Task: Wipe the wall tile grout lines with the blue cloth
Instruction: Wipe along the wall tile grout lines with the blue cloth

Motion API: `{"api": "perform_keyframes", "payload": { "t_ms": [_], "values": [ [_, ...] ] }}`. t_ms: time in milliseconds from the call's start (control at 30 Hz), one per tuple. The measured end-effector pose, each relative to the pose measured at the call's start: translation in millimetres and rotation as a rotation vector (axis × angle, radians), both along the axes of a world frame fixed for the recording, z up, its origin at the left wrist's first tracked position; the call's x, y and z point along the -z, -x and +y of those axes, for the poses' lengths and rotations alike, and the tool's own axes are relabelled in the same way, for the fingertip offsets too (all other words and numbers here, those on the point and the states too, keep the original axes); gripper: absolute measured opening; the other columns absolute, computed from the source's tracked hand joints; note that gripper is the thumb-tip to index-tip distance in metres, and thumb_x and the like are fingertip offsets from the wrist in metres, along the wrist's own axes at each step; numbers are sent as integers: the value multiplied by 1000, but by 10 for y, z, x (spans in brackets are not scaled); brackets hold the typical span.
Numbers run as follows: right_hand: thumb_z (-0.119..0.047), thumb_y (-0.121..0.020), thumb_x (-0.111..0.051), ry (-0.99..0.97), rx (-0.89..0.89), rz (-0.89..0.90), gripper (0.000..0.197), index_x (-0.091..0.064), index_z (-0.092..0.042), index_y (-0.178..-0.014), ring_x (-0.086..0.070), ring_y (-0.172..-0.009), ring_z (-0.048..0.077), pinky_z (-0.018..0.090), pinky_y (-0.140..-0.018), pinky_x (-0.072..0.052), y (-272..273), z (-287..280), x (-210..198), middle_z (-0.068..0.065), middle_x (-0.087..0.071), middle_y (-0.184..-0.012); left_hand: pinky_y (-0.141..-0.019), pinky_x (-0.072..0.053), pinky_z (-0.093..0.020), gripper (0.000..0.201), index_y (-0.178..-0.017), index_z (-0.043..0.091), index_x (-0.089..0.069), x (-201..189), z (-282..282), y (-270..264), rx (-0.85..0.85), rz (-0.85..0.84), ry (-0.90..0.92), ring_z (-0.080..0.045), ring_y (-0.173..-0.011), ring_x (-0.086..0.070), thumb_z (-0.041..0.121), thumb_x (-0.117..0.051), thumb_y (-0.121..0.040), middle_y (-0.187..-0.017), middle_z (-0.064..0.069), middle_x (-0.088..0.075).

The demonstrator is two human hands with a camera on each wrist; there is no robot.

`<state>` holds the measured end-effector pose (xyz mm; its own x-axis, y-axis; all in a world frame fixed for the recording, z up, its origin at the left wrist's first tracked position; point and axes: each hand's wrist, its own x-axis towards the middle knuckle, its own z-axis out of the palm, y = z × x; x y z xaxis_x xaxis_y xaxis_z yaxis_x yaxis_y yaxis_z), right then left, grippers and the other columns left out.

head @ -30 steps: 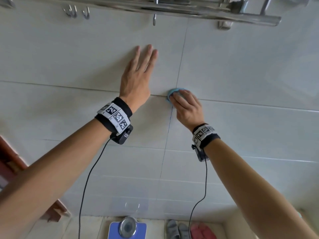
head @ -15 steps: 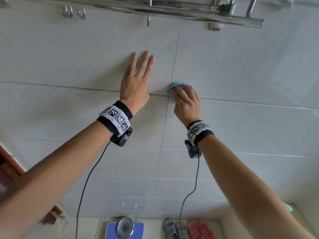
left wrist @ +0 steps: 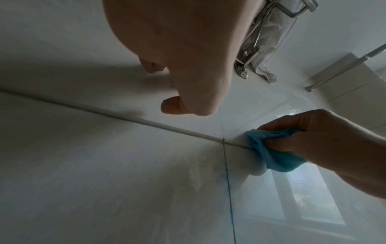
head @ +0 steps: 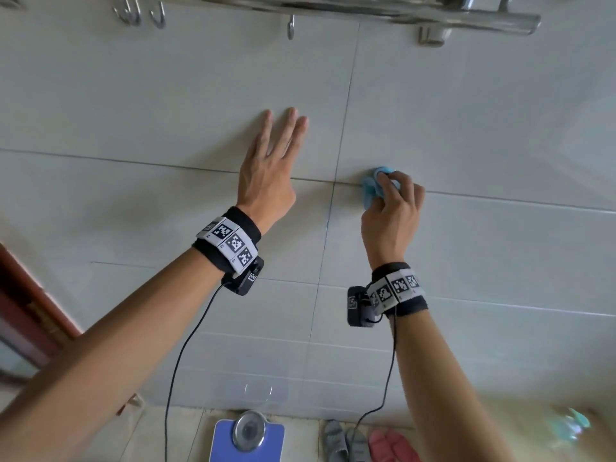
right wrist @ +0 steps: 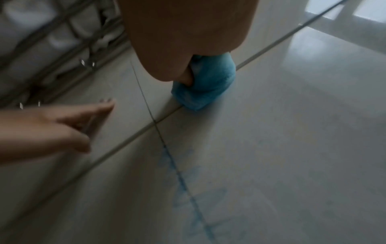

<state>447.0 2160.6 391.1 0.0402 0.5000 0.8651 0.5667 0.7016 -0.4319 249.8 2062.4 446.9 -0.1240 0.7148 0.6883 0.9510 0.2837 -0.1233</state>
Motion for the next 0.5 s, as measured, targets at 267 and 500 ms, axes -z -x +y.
{"api": "perform_keyframes", "payload": {
  "t_ms": [267, 500],
  "values": [
    [-3, -92, -53, 130, -48, 313, 34, -78, -13, -113, -54, -110, 29, 18, -87, -43, 391, -160, 320, 0, -68, -125, -131, -13, -38, 92, -168, 17, -12, 110, -84, 40, 40, -11, -5, -30, -162, -5, -1, -50, -86, -176, -1, -10],
    [2, -91, -58, 162, 21, 347, 33, -79, -14, -111, -54, -111, 27, 4, -83, -36, 364, -150, 383, -3, -69, -123, -130, -20, -43, 89, -168, 20, -15, 286, -160, 100, 194, -238, -77, -21, -162, -6, -11, -42, -89, -176, 2, -9]
  ]
}}
